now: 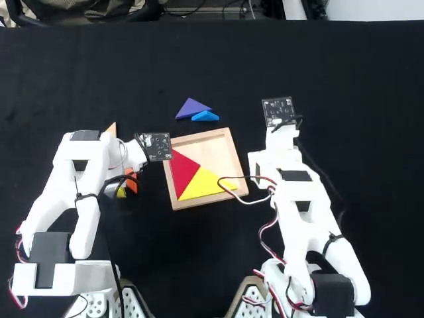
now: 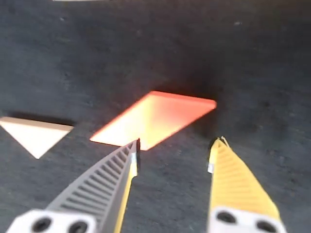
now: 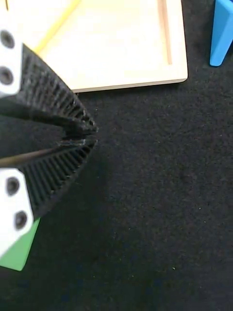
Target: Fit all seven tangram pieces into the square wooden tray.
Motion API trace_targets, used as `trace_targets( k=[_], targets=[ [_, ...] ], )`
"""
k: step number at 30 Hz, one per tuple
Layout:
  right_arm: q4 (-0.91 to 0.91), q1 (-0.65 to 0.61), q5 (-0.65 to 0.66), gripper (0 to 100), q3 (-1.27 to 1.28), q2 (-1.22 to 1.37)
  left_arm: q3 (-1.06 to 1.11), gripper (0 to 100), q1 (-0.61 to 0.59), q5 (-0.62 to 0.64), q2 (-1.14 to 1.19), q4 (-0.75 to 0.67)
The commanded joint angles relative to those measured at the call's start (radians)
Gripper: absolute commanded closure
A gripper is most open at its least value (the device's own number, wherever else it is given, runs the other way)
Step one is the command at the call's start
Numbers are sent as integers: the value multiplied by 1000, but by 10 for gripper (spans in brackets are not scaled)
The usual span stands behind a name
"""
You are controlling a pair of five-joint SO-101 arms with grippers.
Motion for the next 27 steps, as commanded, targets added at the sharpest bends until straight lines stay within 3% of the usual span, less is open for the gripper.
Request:
trace_targets(
  k=[1,14,23,27],
  targets=[
    [-20,14,12,987,-13,2,-7,754,22,-126,-29,-51],
    [-20,14,12,987,-13,2,-182,754,25,-153,261,-52],
    [-20,14,12,987,-13,2,-251,753,24,-152,328,-49],
    [-20,14,12,987,-13,2,-340,755,25,-135,331,68]
  ],
)
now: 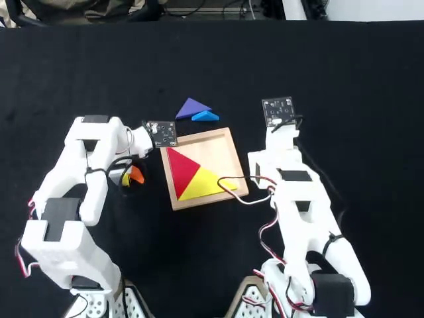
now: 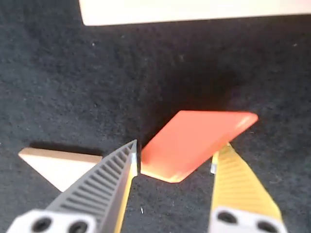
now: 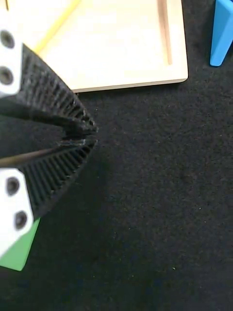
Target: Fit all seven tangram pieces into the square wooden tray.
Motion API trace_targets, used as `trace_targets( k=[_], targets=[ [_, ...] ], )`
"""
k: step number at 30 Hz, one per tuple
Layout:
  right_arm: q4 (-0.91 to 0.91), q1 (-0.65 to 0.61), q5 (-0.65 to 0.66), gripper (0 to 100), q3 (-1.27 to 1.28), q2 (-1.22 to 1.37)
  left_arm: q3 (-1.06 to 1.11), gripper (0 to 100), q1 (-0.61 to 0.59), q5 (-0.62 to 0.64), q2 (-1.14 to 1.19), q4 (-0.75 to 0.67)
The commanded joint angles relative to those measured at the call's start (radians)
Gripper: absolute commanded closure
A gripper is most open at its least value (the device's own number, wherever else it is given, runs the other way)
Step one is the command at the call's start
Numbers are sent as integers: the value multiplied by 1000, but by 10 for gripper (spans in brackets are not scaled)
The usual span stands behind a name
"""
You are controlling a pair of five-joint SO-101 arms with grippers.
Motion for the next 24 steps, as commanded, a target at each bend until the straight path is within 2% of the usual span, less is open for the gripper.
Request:
trace_targets(
  k=[1,8,14,18,20,24],
  targets=[
    [-20,14,12,987,-13,2,-122,757,-1,-100,20,129],
    [-20,14,12,987,-13,2,-243,761,8,-60,21,296],
    [-20,14,12,987,-13,2,-226,897,53,-23,68,296],
    [-20,14,12,987,-13,2,-269,840,53,15,83,341],
    [-20,14,12,987,-13,2,-274,805,51,-6,83,381],
    [-20,14,12,987,-13,2,-315,799,51,-34,83,423]
  ],
)
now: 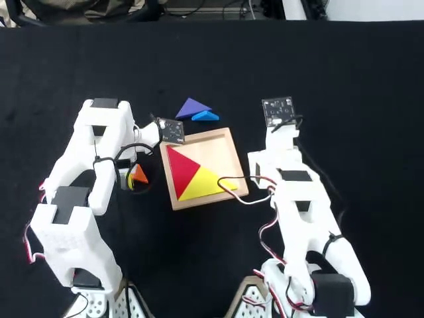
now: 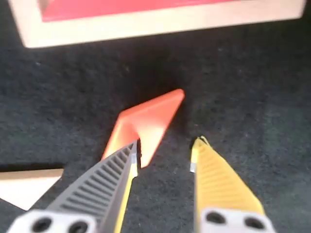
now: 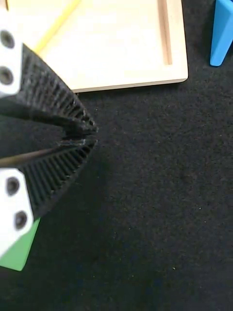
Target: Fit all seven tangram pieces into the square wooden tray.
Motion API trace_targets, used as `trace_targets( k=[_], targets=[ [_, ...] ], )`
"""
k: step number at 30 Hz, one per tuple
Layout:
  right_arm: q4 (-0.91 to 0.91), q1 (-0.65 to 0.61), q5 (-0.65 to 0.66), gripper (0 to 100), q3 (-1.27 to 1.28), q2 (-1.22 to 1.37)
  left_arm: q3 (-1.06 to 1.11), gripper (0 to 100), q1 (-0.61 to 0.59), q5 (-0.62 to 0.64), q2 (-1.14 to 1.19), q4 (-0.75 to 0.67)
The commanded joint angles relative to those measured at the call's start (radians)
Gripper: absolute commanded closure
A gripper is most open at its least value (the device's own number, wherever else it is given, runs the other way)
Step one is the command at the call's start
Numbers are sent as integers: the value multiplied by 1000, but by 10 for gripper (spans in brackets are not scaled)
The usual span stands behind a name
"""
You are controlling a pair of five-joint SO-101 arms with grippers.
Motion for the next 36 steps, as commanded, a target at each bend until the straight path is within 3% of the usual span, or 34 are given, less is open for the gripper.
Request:
trace_targets(
  k=[1,14,28,33,36],
  targets=[
    [-20,14,12,987,-13,2,-93,798,8,-52,-8,51],
    [-20,14,12,987,-13,2,38,793,-8,-61,6,-195],
    [-21,12,12,987,-13,2,56,793,-77,-120,6,-193],
    [-25,12,12,986,-13,4,31,793,-54,-9,-8,-195],
    [-41,12,12,986,-7,4,12,793,-50,-5,-34,-133]
  ],
)
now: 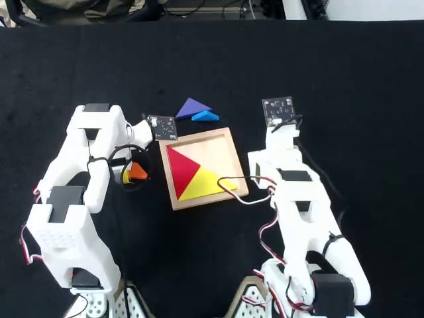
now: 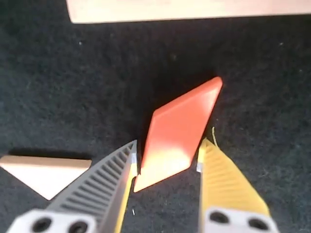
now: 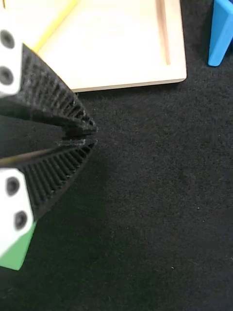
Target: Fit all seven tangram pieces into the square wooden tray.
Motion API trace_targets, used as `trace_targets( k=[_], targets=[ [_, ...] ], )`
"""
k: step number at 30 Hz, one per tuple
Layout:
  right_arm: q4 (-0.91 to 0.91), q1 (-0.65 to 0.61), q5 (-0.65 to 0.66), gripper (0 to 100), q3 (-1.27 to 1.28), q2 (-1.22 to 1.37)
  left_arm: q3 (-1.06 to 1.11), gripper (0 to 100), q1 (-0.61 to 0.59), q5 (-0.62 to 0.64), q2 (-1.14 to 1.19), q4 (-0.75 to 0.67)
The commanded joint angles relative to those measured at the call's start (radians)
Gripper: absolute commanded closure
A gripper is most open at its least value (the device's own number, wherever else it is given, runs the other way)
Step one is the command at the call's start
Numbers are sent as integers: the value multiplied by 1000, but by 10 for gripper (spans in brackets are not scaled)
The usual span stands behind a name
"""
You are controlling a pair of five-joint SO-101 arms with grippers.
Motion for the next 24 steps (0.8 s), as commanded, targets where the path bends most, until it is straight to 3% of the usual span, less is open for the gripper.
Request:
trace_targets(
  k=[1,5,13,19,24],
  targets=[
    [-25,12,12,986,-7,4,-44,793,7,-29,-61,91],
    [-25,12,12,986,-7,4,-41,794,10,-57,-141,166],
    [-25,12,12,986,-7,4,54,795,41,-54,-186,155],
    [-25,12,12,986,-7,4,182,793,56,2,-158,-75],
    [-25,12,12,986,-7,4,214,793,64,12,-137,-140]
  ],
)
